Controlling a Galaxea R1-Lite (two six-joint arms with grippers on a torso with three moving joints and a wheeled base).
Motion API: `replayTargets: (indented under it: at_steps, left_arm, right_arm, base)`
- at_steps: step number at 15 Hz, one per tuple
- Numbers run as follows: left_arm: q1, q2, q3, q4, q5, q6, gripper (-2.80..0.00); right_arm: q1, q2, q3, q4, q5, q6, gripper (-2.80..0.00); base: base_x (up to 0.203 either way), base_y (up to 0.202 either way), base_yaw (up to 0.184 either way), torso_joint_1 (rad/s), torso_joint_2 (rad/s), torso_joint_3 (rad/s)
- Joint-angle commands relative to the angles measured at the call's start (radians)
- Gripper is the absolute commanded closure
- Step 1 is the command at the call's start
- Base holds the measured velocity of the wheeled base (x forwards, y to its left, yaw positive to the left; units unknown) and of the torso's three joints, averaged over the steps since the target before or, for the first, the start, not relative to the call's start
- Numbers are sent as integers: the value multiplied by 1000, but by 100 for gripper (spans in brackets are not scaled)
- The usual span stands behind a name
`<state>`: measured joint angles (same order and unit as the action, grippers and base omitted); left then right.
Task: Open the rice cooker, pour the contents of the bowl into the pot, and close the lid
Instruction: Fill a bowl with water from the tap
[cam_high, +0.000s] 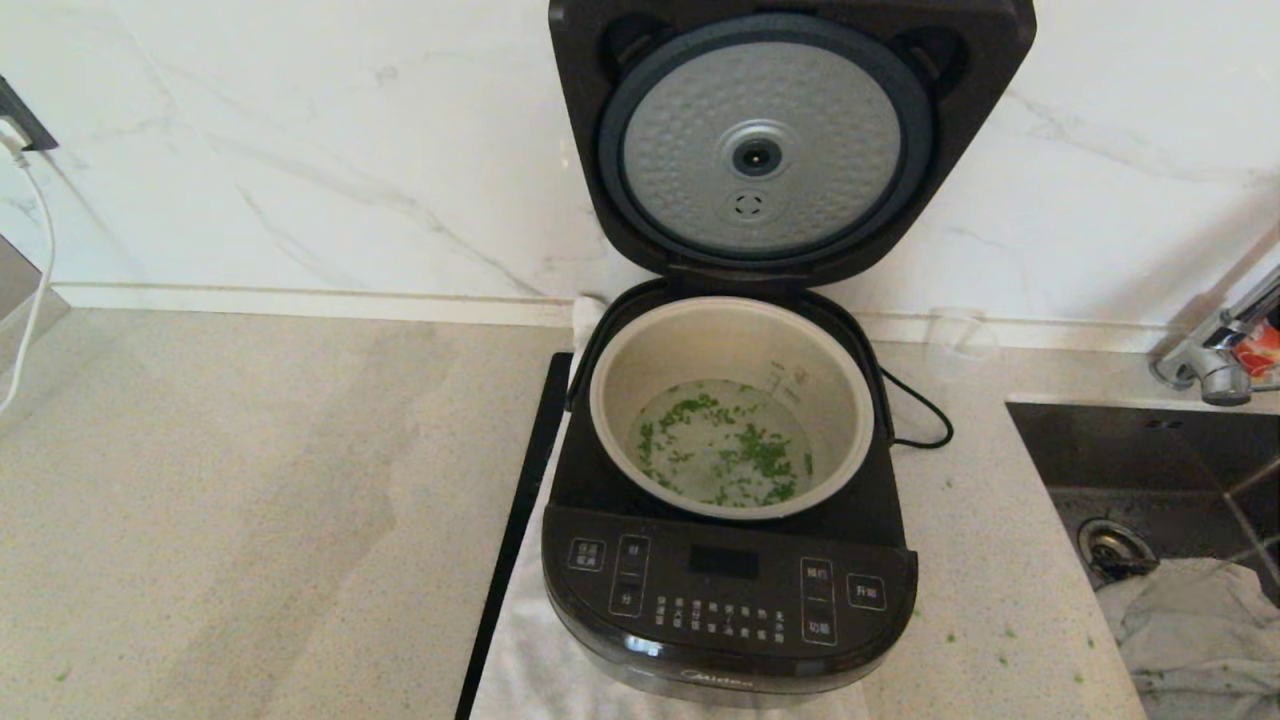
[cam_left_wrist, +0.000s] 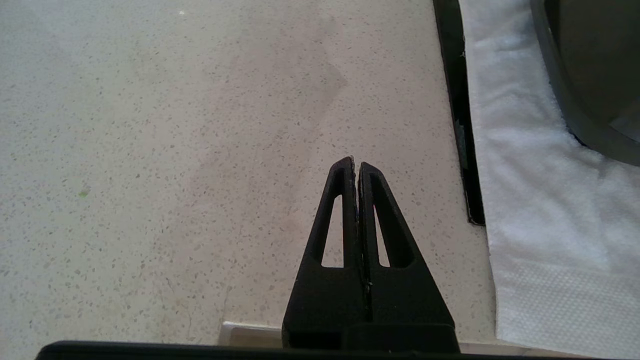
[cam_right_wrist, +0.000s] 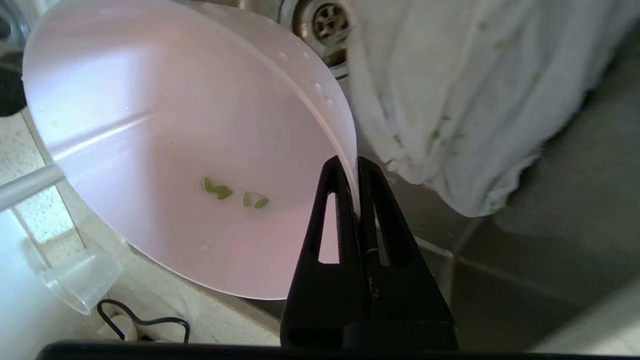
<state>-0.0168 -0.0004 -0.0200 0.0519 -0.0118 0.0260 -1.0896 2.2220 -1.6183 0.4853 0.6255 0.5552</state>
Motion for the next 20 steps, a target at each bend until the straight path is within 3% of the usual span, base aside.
replayTargets:
  at_steps: [1, 6, 16, 20]
  left_arm:
    - [0, 0, 0, 0, 1, 0, 0]
    - [0, 0, 0, 0, 0, 0, 0]
    - [0, 0, 0, 0, 0, 0, 0]
    - [0, 0, 0, 0, -1, 0, 0]
  right_arm:
    - [29, 18, -49, 2, 1, 48, 0]
    - [53, 31, -114, 4, 0, 106, 0]
    - [50, 20, -110, 34, -8, 101, 0]
    - [63, -73, -56, 71, -29, 56, 0]
  base:
    - [0, 0, 0, 0, 0, 0]
    - [0, 0, 0, 0, 0, 0]
    - [0, 0, 0, 0, 0, 0]
    - [0, 0, 0, 0, 0, 0]
